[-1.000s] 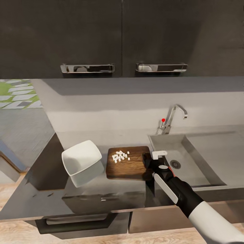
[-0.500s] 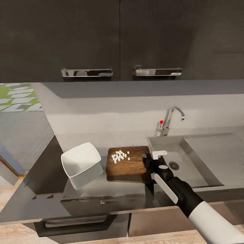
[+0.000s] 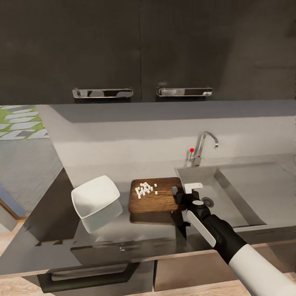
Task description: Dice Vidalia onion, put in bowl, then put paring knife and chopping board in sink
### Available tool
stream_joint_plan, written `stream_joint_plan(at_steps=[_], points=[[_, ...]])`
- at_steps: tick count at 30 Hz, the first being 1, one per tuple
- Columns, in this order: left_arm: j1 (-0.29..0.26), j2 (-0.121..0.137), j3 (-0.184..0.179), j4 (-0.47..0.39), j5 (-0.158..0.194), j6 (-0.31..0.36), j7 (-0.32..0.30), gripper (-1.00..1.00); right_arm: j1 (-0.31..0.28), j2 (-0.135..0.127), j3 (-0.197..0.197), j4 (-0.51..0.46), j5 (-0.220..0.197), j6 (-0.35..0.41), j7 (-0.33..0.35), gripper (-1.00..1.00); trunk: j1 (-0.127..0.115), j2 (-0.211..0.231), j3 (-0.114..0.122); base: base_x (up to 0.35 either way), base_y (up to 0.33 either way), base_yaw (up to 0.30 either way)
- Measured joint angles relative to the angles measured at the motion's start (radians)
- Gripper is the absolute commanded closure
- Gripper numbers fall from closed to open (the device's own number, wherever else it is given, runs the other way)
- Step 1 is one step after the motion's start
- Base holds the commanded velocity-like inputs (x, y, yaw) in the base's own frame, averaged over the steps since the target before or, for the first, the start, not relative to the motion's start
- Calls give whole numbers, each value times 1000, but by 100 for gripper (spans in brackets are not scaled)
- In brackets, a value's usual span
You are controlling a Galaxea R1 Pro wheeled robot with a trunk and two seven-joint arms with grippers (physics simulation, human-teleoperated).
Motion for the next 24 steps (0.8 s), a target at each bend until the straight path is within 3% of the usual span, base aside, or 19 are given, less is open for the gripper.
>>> stream_joint_plan(at_steps=[11,16,24], points=[[0,0,0,0,0,0,0,-100,0,1,0,0,-3,0,4,100,0,0,18,0,0,-72],[0,0,0,0,0,0,1,-100,0,-2,0,1,-2,2,65,100,0,0,26,0,0,-79],[0,0,0,0,0,0,0,-100,0,-1,0,3,0,2,71,100,0,0,38,0,0,-79]])
